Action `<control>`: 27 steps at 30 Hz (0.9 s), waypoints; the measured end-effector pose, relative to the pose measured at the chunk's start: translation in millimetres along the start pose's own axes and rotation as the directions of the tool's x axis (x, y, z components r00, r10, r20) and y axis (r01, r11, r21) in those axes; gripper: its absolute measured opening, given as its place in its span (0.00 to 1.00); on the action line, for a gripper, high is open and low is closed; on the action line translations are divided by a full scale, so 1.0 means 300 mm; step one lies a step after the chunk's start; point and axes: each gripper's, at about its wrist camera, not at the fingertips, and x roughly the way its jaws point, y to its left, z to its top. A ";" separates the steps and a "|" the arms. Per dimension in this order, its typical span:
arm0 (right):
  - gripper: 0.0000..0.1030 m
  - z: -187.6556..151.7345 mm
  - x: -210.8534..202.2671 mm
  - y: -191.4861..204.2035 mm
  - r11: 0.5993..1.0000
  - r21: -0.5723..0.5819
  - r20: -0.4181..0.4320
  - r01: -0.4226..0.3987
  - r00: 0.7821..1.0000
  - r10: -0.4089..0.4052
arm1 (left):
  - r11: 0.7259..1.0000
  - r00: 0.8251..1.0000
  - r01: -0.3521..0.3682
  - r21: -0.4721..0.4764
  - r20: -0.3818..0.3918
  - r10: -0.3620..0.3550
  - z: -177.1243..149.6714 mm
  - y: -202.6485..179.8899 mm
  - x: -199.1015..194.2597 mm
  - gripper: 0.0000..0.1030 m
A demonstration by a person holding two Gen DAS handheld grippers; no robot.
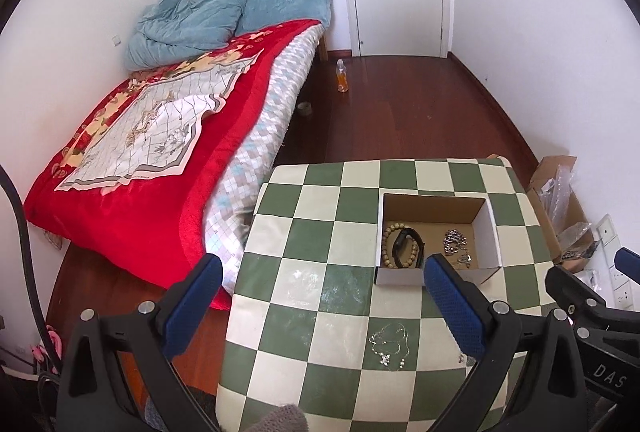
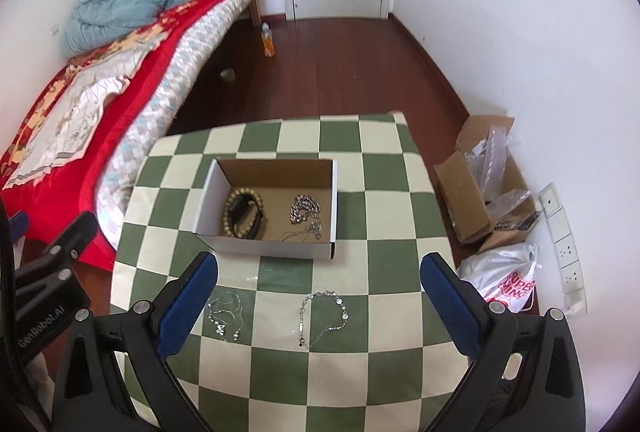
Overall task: Organize jewelry
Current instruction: 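Withdraw both tools from the box back over the loose jewelry, then grasp the silver disc-link bracelet with the right tool while the left tool reaches the butterfly necklace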
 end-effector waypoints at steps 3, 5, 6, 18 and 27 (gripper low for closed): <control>0.99 -0.012 -0.055 0.012 1.000 -0.002 0.023 -0.013 1.000 0.013 | 1.000 1.000 -0.001 -0.001 0.006 0.001 -0.019 0.010 -0.027 1.00; 0.99 -0.026 -0.084 0.020 1.000 -0.001 0.035 -0.022 0.999 0.022 | 1.000 1.000 -0.008 -0.006 0.001 0.008 -0.035 0.018 -0.028 1.00; 0.99 -0.033 -0.093 0.024 1.000 -0.001 0.033 -0.026 0.999 0.026 | 1.000 1.000 -0.012 -0.010 -0.006 0.012 -0.050 0.024 -0.022 1.00; 0.98 -0.245 0.208 -0.167 0.984 0.172 -0.208 -0.052 0.974 0.088 | 0.998 0.956 -0.055 -0.013 -0.290 0.049 -0.299 0.038 0.340 0.99; 0.68 -0.352 0.486 -0.241 0.971 0.238 -0.344 -0.017 0.933 0.101 | 0.999 0.909 -0.031 -0.028 -0.417 0.017 -0.358 0.005 0.526 0.99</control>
